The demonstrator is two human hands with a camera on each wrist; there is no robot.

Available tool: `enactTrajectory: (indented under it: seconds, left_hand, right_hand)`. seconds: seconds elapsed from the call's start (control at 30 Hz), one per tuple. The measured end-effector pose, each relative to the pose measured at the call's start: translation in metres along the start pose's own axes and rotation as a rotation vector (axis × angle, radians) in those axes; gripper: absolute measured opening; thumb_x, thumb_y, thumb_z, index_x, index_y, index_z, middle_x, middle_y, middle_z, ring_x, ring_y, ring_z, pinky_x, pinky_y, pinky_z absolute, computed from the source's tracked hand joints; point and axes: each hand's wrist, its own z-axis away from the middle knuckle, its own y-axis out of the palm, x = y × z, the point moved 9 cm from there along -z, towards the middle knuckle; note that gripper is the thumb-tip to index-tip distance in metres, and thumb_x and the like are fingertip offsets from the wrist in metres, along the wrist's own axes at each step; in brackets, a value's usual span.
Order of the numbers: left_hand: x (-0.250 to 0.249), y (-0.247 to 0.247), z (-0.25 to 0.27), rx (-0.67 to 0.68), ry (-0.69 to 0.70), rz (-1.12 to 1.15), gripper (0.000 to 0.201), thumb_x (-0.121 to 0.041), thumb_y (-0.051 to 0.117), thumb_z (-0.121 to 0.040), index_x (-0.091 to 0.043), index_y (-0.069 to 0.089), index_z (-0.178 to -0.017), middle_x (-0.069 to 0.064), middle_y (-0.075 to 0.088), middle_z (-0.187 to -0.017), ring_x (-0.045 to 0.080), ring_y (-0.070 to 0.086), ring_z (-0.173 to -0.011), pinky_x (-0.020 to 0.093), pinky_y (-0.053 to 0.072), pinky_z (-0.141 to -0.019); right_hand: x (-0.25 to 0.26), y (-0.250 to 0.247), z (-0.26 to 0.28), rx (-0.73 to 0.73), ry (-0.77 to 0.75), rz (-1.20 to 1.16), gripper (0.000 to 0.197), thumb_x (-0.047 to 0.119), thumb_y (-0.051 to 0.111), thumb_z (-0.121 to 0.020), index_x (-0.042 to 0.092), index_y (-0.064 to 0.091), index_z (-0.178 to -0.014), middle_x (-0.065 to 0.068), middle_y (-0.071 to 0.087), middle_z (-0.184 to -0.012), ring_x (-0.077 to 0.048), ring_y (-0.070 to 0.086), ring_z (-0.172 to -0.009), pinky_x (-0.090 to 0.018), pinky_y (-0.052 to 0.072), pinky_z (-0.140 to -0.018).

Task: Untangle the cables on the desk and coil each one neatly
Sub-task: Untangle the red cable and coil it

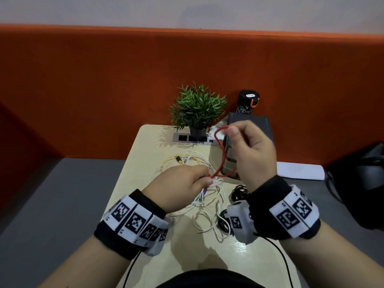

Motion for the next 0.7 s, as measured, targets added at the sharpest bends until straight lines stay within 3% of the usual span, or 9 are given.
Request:
enactTrajectory:
  seconds: [0.1,0.2,0.27,0.33,0.4,0.47,0.53,0.6,0.7]
  left_hand:
    - [-0.002,-0.002,0.008,0.034,0.070,0.050,0.028,-0.047,0.045,-0.093,-0.027,0.041,-0.073,-0.006,0.047,-0.064,0.014,0.045,-0.064,0.037,0.037,-0.062]
    - [-0.004,-0.020,0.015,-0.080,0.107,0.369,0.026,-0.050,0.047,-0.085,-0.029,0.052,-0.070,-0.007,0.053,-0.063,0.009,0.048,-0.060,0.032,0.041,-0.060]
    - [-0.005,-0.031,0.018,-0.160,0.118,0.702,0.020,-0.040,0.050,-0.086,-0.032,0.058,-0.069,-0.011,0.050,-0.057,0.005,0.043,-0.054,0.023,0.036,-0.053]
    - [-0.008,-0.034,0.018,-0.176,0.137,0.980,0.025,-0.028,0.049,-0.090,-0.030,0.061,-0.068,-0.013,0.042,-0.052,0.007,0.033,-0.048,0.024,0.031,-0.049]
    - [-0.010,-0.038,0.015,-0.216,0.152,1.169,0.030,-0.026,0.044,-0.093,-0.026,0.061,-0.069,-0.010,0.037,-0.047,0.010,0.026,-0.045,0.026,0.026,-0.047]
    - [-0.007,-0.046,0.013,-0.293,0.154,1.328,0.031,-0.026,0.037,-0.094,-0.019,0.057,-0.072,-0.005,0.041,-0.045,0.011,0.030,-0.042,0.023,0.028,-0.046]
    - [-0.007,-0.054,0.012,-0.333,0.193,1.439,0.028,-0.027,0.033,-0.096,-0.012,0.049,-0.079,0.003,0.056,-0.053,0.014,0.043,-0.041,0.023,0.037,-0.047]
    - [-0.003,-0.060,0.011,-0.357,0.196,1.506,0.026,-0.028,0.031,-0.096,-0.008,0.042,-0.083,0.012,0.070,-0.074,0.019,0.061,-0.052,0.025,0.051,-0.058]
    - [0.009,-0.064,0.009,-0.424,0.164,1.595,0.027,-0.025,0.025,-0.098,-0.008,0.040,-0.082,0.021,0.069,-0.105,0.027,0.070,-0.088,0.034,0.057,-0.079]
  right_hand:
    - [-0.014,-0.018,-0.012,-0.080,0.041,0.086,0.019,0.027,0.055,-0.095,0.031,0.060,-0.076,0.021,0.054,-0.060,0.002,0.047,-0.060,-0.014,0.035,-0.056]
    - [-0.033,-0.021,-0.017,-0.074,0.111,0.135,0.012,0.026,0.060,-0.092,0.029,0.064,-0.081,0.016,0.060,-0.070,0.004,0.051,-0.066,-0.011,0.039,-0.060]
    - [-0.047,-0.010,-0.014,-0.002,0.156,0.170,0.009,0.024,0.062,-0.090,0.027,0.066,-0.082,0.014,0.063,-0.075,0.004,0.054,-0.070,-0.012,0.042,-0.063]
    - [-0.054,0.013,-0.005,0.124,0.177,0.237,0.008,0.027,0.063,-0.089,0.028,0.066,-0.082,0.012,0.061,-0.077,-0.001,0.054,-0.072,-0.022,0.045,-0.067]
    - [-0.054,0.038,0.008,0.255,0.164,0.283,0.007,0.027,0.061,-0.090,0.029,0.067,-0.085,0.010,0.056,-0.081,-0.004,0.052,-0.076,-0.027,0.043,-0.069]
    - [-0.048,0.060,0.024,0.355,0.135,0.283,0.010,0.021,0.059,-0.092,0.026,0.067,-0.091,0.004,0.054,-0.087,-0.010,0.054,-0.081,-0.030,0.041,-0.072]
    - [-0.040,0.078,0.036,0.440,0.040,0.319,0.016,0.017,0.056,-0.091,0.020,0.065,-0.103,-0.007,0.056,-0.099,-0.026,0.056,-0.091,-0.039,0.044,-0.081]
    - [-0.034,0.087,0.047,0.498,-0.071,0.520,0.025,0.022,0.047,-0.089,0.020,0.062,-0.110,-0.005,0.057,-0.103,-0.028,0.053,-0.095,-0.045,0.039,-0.086]
    - [-0.018,0.092,0.058,0.485,-0.265,0.712,0.021,0.021,0.045,-0.086,0.021,0.064,-0.093,0.002,0.061,-0.094,-0.027,0.056,-0.092,-0.057,0.034,-0.098]
